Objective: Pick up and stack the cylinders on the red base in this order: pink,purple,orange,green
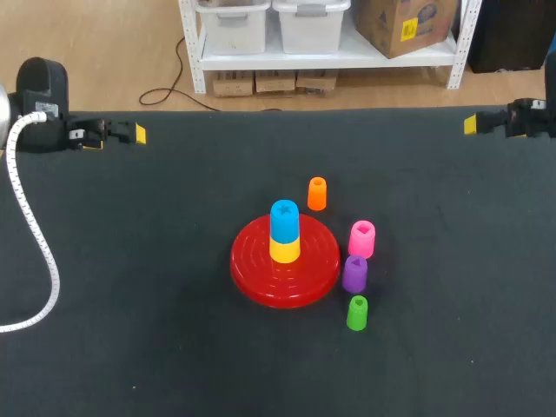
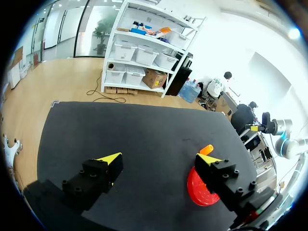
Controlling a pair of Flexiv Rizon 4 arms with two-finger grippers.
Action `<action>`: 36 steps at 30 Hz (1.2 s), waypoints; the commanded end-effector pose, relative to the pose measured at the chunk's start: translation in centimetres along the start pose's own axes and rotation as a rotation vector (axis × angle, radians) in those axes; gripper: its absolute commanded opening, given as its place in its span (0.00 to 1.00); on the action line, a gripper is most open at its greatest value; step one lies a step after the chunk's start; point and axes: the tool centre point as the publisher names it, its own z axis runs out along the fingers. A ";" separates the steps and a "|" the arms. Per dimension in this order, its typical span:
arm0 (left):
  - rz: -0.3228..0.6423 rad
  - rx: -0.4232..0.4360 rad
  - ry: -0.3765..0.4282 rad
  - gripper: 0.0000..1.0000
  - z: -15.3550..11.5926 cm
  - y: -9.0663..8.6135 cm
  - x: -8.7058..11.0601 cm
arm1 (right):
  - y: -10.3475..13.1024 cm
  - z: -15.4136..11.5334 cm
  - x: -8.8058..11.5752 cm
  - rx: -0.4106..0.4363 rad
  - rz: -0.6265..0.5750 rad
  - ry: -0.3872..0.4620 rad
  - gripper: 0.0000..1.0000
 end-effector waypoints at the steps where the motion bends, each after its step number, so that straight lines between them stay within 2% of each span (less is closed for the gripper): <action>1: -0.001 -0.007 0.005 1.00 0.0 -0.1 -0.1 | 0.0 0.0 0.0 -0.001 0.000 0.000 1.00; 14: -0.001 -0.007 0.005 1.00 0.0 -0.1 -0.1 | 0.0 0.0 0.0 -0.001 0.000 0.000 1.00; 15: -0.001 -0.007 0.005 0.90 0.0 -0.1 -0.1 | 0.0 0.0 0.0 -0.001 0.000 0.000 1.00; 16: -0.001 -0.007 0.005 0.90 0.0 -0.1 -0.1 | 0.0 0.0 0.0 -0.001 0.000 0.000 1.00; 18: -0.001 -0.007 0.005 1.00 0.0 -0.1 -0.1 | 0.0 0.0 0.0 -0.001 0.000 0.000 1.00; 36: -0.001 -0.007 0.005 1.00 0.0 -0.1 -0.1 | 0.0 0.0 0.0 -0.001 0.000 0.000 1.00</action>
